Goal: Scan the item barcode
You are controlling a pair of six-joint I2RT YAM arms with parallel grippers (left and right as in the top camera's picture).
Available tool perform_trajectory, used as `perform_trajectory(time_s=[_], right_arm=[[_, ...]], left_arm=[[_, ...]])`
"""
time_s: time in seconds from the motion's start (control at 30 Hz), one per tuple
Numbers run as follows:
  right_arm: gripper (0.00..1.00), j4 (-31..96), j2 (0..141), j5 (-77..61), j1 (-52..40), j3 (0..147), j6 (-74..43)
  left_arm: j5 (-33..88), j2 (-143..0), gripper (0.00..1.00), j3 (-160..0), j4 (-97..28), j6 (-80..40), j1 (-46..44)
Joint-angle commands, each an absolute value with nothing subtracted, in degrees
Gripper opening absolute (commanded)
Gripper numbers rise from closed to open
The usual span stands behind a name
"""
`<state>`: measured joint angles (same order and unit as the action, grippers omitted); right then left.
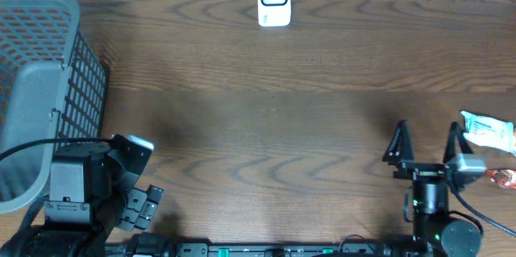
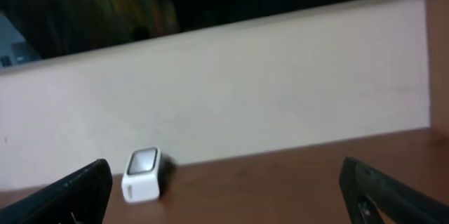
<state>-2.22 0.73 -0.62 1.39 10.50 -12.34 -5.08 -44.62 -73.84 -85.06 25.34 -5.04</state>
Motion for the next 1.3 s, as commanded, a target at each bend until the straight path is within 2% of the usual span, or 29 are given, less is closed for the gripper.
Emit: perform_trajectory(time_s=[0.0,0.3,0.6,1.27], right_arm=[[0.99,-3.75,0.32,-0.32,0.38,7.03,-11.73],[0.99,-4.1,0.3,-0.32,-0.12,0.36,-11.75],[0.99,4.19,0.3,1.69,-0.67,0.32,-14.83],[0.99,4.19,0.32,1.61,-1.17,0.32,-14.74]], left_arm=[[-5.78,-44.82,0.98,-73.63,-85.03,25.41,-5.17],[-5.78,-44.82,0.98,-73.63,-85.06,25.41,-5.17],[-5.78,-44.82,0.98,-73.63,-85.06,25.41,-5.17],[-5.78,-44.82,0.98,-73.63,-85.06,25.41,-5.17]])
